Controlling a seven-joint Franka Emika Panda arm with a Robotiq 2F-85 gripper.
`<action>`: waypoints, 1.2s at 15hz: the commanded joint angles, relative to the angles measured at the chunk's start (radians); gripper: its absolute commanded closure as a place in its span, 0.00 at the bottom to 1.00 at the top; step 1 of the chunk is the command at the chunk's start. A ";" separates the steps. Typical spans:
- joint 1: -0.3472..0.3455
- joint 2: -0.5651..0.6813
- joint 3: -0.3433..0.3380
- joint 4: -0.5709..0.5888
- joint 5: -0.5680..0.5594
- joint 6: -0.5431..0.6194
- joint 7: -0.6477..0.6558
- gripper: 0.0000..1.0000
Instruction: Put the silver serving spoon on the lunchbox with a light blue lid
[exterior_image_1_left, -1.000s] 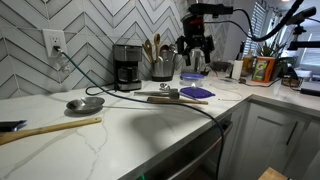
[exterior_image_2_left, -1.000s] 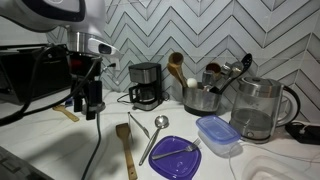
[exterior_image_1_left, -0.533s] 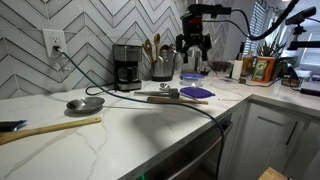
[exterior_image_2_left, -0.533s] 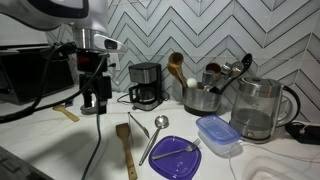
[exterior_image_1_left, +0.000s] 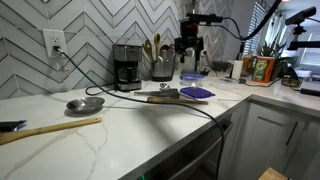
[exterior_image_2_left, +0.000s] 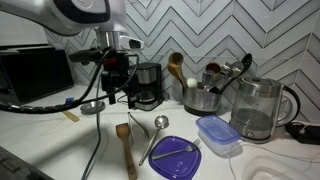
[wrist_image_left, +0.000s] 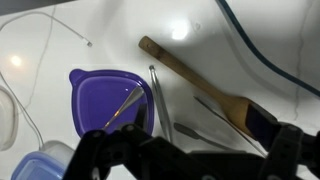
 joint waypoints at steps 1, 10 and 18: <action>0.002 0.076 -0.020 0.036 0.014 0.071 -0.089 0.00; -0.027 0.233 -0.041 0.088 0.123 0.146 -0.271 0.00; -0.057 0.325 -0.036 0.125 0.147 0.267 -0.306 0.00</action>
